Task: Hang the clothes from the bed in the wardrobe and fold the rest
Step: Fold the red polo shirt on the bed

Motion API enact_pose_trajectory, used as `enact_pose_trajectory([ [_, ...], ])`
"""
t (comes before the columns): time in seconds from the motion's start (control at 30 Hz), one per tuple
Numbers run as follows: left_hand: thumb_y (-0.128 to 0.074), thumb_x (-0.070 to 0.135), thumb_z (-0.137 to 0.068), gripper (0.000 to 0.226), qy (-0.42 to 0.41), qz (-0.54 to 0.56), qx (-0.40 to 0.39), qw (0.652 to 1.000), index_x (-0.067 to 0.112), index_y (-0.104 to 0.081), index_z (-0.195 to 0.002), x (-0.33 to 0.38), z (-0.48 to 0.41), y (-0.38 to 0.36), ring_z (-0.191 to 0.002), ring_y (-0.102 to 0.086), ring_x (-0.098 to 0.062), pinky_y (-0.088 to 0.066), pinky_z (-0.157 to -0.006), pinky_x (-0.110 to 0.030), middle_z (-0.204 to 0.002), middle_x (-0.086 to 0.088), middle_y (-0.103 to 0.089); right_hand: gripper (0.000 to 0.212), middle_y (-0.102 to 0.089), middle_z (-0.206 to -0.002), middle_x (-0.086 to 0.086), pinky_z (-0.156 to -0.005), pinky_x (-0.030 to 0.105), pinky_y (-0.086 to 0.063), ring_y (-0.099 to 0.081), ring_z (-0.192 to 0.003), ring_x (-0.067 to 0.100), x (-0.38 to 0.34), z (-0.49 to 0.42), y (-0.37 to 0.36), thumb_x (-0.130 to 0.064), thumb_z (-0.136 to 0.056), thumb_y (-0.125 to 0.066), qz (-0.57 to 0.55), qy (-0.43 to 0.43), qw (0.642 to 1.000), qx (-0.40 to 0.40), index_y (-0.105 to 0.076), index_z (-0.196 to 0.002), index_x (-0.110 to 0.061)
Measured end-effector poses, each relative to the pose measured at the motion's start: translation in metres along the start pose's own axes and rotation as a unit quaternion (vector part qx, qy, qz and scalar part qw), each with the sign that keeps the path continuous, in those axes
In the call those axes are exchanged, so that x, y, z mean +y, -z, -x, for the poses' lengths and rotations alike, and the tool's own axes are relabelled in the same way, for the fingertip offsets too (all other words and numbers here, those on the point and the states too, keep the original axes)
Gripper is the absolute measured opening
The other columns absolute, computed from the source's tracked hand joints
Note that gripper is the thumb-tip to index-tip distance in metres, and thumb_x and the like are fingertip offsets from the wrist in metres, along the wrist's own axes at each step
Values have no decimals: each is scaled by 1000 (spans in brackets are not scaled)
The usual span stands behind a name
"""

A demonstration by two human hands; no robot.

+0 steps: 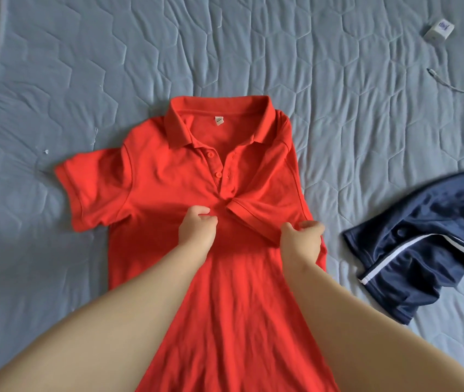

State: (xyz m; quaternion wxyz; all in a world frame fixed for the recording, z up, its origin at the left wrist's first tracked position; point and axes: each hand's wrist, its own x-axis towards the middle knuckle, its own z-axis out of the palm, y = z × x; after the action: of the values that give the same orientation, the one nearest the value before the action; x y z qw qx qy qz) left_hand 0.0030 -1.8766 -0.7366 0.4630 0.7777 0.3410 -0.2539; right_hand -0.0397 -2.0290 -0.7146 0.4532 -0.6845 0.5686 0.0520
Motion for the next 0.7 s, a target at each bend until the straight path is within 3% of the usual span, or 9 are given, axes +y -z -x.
enact_pose_trajectory([
  [0.1,-55,11,-85,25,42,22,79,996,14,-60,-109,-9,-9,35,-100,-62,-30,-50,-89,-38,-111,-14,-64,23,-58,-99,7,-71,28,-37,-54,-86,25,-4,24,-22,-18,-82,-56,63,45,990,-114,-42,-99,-19],
  [0.2,-53,15,-88,30,71,-28,158,984,5,-61,-114,-22,-24,77,-108,-58,-33,-43,-90,-36,-116,-18,-63,25,-58,-98,6,-75,30,-41,-56,-89,26,-7,46,-51,-18,-82,-55,127,68,970,-193,-49,-106,-16],
  [0.33,-53,26,-89,38,102,-55,205,972,0,-60,-115,-41,-47,119,-114,-54,-37,-41,-93,-39,-121,-23,-59,12,-55,-84,4,-69,28,-37,-50,-79,22,-8,69,-88,-19,-83,-54,149,42,959,-237,-49,-93,-17],
  [0.43,-66,43,-79,55,138,116,235,955,3,-58,-116,-43,-55,136,-112,-55,-31,-41,-94,-35,-122,-15,-59,7,-53,-72,3,-67,32,-39,-51,-76,23,-6,75,-105,-17,-82,-55,145,22,961,-234,-49,-87,-16],
  [0.53,-68,53,-73,39,195,378,115,898,21,-61,-92,-38,-62,158,-79,-55,-11,-40,-66,-24,-95,2,-59,5,-53,-71,6,-68,34,-43,-52,-68,23,-7,86,-119,-14,-84,-56,115,-16,966,-233,-51,-86,-14],
  [0.63,-69,38,-78,20,190,463,66,863,24,-56,-73,-38,-70,175,-55,-44,0,-28,-46,-14,-70,11,-55,20,-43,-59,4,-50,25,-34,-40,-48,17,-11,93,-121,-7,-88,-53,47,-74,969,-232,-45,-71,-14],
  [0.7,-69,24,-79,16,170,477,78,859,22,-55,-71,-32,-70,181,-43,-42,1,-28,-36,-11,-60,13,-54,25,-39,-58,4,-49,22,-29,-36,-46,17,-12,96,-120,-5,-88,-50,39,-85,970,-224,-42,-67,-14],
])
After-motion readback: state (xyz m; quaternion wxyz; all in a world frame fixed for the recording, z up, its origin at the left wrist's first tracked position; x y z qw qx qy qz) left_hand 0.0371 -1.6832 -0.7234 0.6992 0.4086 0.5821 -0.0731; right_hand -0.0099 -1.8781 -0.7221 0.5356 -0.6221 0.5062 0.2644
